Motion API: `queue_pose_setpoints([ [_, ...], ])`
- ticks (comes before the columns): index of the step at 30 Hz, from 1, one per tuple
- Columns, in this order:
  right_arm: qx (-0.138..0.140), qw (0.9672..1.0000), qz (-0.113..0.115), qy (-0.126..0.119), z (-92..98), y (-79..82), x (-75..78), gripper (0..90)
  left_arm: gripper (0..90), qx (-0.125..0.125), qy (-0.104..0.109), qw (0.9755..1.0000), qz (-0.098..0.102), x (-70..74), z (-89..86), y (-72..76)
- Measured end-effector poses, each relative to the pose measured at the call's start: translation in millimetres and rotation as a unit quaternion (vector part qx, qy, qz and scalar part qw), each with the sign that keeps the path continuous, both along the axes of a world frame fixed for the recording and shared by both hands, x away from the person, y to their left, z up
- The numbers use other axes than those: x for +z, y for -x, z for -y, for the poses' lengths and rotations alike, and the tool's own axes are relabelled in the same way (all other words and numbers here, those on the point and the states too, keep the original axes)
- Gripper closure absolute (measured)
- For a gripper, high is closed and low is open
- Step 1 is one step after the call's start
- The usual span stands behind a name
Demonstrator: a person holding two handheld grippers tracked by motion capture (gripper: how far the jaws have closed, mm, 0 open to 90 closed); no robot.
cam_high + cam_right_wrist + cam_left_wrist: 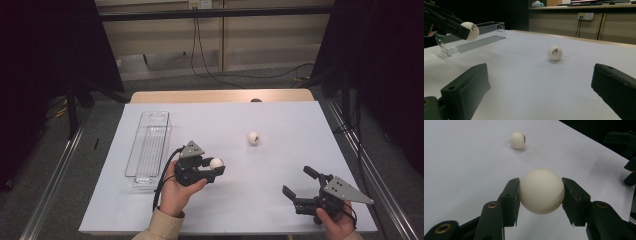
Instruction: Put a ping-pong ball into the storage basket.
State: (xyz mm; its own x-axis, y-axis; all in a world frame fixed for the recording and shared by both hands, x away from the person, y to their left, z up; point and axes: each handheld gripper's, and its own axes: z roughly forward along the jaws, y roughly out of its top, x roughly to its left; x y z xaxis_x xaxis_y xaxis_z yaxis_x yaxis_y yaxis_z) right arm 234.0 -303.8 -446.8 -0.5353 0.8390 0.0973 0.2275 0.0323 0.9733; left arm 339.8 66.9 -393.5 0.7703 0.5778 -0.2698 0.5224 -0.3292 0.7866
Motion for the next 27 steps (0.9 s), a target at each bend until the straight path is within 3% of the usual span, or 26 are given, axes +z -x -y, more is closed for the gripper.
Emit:
queue_pose_setpoints([
  [27,0.001,1.0,0.0,-0.001,-0.3,0.1,0.1,0.8,51.0,0.02,-0.004,0.9998,-0.004,2.4,-12.3,-3.1],
])
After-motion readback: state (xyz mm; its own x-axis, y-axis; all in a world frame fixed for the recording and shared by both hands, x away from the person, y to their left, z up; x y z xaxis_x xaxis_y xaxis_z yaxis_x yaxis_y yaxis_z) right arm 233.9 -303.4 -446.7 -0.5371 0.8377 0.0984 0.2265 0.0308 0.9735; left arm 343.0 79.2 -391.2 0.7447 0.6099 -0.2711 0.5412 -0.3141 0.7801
